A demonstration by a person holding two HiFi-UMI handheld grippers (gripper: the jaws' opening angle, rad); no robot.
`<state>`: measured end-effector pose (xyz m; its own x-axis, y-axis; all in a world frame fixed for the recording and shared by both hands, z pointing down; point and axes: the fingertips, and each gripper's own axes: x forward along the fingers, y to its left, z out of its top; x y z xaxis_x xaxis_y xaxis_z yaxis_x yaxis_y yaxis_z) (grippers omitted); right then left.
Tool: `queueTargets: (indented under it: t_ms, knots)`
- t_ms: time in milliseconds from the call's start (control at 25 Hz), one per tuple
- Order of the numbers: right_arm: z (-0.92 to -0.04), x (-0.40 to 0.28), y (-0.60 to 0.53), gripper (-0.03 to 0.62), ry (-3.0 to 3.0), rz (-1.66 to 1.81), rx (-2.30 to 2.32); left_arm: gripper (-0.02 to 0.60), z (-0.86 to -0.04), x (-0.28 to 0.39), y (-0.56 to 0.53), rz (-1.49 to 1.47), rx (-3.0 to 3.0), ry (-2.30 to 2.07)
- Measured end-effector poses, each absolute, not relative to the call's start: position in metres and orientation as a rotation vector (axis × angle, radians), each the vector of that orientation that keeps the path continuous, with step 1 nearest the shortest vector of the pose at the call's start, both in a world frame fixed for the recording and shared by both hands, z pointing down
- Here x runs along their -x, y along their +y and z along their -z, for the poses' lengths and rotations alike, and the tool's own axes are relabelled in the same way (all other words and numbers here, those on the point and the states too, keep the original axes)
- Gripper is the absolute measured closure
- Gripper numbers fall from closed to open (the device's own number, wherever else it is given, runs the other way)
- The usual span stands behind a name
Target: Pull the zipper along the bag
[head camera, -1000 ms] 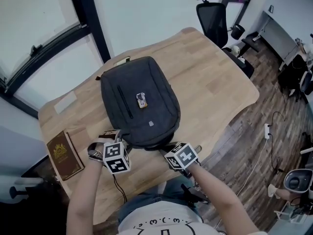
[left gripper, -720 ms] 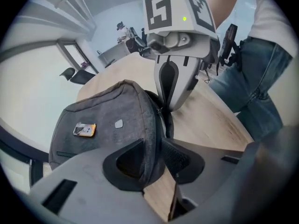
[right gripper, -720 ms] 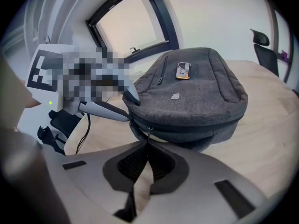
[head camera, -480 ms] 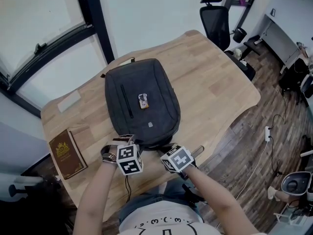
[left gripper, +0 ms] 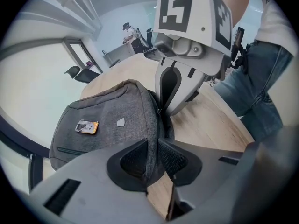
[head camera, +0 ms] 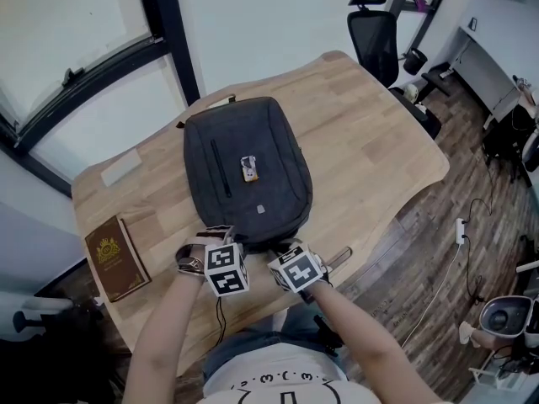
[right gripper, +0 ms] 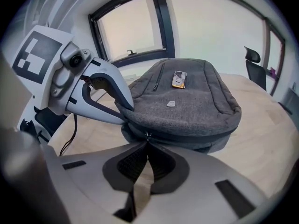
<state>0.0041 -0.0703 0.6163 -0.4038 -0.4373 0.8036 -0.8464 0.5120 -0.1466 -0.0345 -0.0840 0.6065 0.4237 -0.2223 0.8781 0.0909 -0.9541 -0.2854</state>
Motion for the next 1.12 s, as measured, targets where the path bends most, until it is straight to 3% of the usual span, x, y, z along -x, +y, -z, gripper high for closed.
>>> queueTargets:
  t_ms: [440,1120]
  knots:
    - [-0.608,-0.044,-0.065,0.54,-1.975,-0.774,-0.991,0.517,-0.603,0.037,-0.083,1.483,2.38,0.09]
    - [-0.611,-0.136,-0.108,0.536,-1.873,-0.579,-0.818,0.52,-0.605,0.041,-0.085,1.594,2.389,0.174]
